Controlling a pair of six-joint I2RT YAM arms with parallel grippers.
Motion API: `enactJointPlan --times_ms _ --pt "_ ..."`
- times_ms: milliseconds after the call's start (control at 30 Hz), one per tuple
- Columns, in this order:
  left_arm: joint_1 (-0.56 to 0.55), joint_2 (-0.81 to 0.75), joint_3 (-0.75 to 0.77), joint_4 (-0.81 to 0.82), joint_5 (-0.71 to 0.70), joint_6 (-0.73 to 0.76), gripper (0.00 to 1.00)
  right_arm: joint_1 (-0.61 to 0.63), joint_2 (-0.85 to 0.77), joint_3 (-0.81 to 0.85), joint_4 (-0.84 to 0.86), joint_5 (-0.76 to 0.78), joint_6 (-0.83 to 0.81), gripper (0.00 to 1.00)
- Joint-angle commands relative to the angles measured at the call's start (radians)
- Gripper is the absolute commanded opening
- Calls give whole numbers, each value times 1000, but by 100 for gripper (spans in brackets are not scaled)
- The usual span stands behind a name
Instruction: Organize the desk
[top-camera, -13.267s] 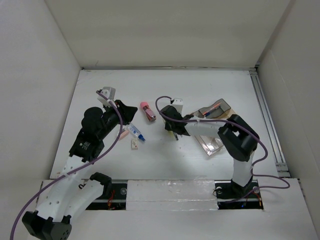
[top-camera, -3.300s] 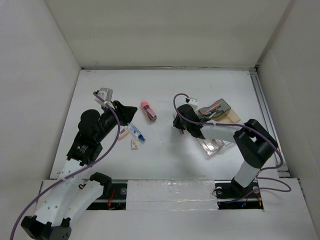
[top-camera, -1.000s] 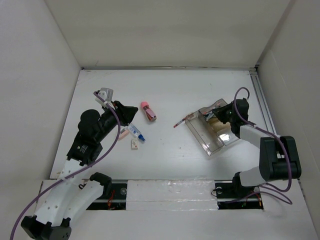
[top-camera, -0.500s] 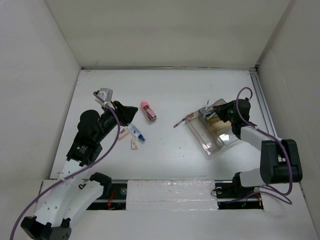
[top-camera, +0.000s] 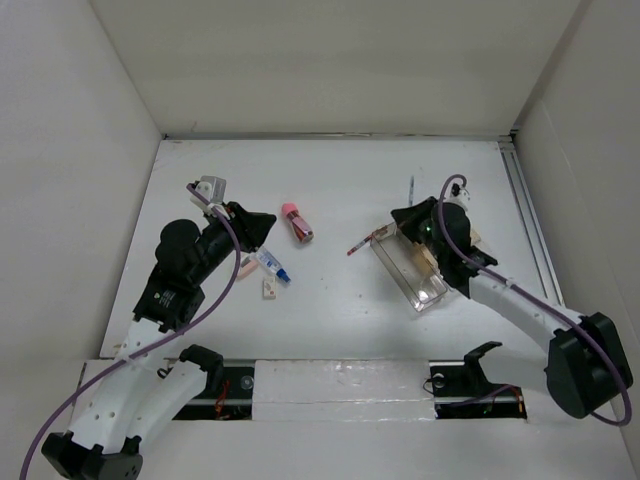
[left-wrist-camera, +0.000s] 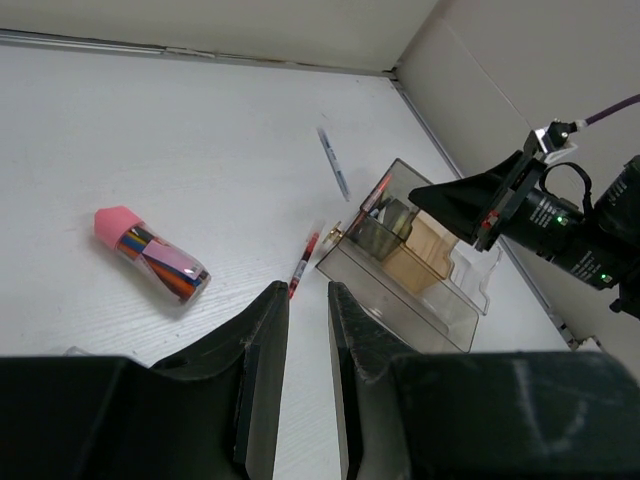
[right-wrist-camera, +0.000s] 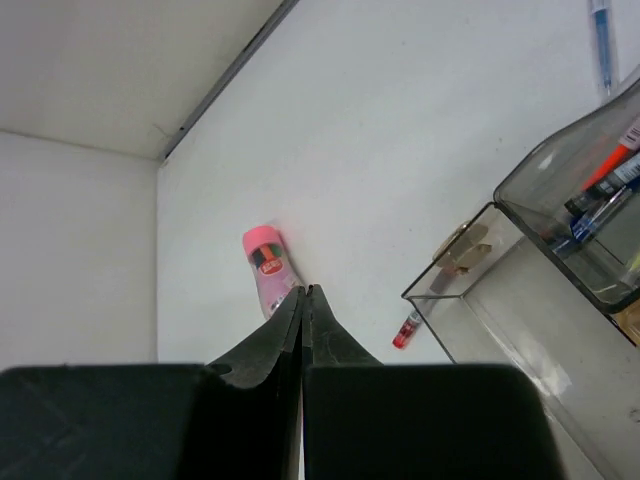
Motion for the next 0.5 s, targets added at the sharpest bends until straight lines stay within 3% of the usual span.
enactJointPlan --times_ms 0,167,367,467 --pt "5 2 30 52 16 3 19 21 1 52 -52 147 -66 0" --pt "5 -1 31 54 3 1 19 -39 97 127 -120 124 -155 2" --pt "5 8 33 55 10 3 19 -97 324 371 -332 107 -296 28" --pt "5 4 31 55 8 3 19 -137 518 592 -486 118 -363 31"
